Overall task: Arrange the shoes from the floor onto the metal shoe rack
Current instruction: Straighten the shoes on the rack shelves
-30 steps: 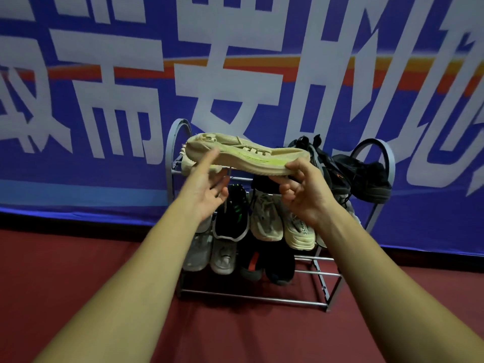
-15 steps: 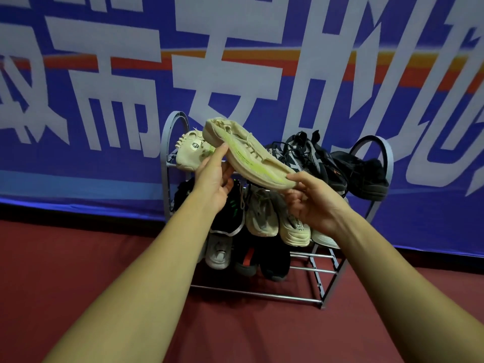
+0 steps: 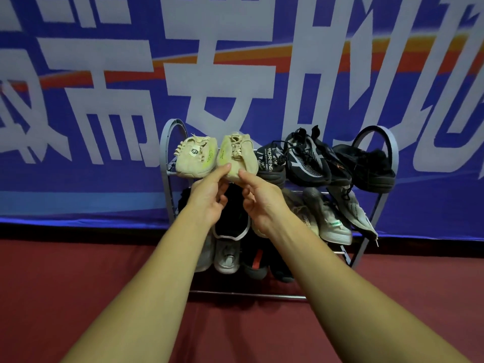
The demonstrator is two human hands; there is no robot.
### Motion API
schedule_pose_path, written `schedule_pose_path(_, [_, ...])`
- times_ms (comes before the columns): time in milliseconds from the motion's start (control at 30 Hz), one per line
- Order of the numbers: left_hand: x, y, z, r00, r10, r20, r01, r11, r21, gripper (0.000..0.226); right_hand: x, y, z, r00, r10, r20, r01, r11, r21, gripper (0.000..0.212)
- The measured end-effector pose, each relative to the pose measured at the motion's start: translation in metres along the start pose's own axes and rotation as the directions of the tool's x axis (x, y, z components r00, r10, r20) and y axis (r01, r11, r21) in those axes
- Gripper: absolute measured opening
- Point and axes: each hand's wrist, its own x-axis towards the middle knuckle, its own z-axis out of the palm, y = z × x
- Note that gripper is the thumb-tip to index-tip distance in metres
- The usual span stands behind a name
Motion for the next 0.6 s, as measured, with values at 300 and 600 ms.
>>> schedule_pose_path(300, [0.021, 0.005, -0.037, 0.976, -0.081, -0.203, 0.054, 0.989, -0.135, 0.036, 0.014, 0.014, 0.012, 0.999, 0.044, -0.013, -0.043, 0.995, 0.085, 0.008])
schedule_pose_path(600, [0.032, 0.024, -0.053, 0.968, -0.006, -0.251, -0.002, 0.999, -0.034, 0.013, 0.026, 0.013, 0.008, 1.000, 0.015, -0.008, -0.015, 1.000, 0.018, 0.012])
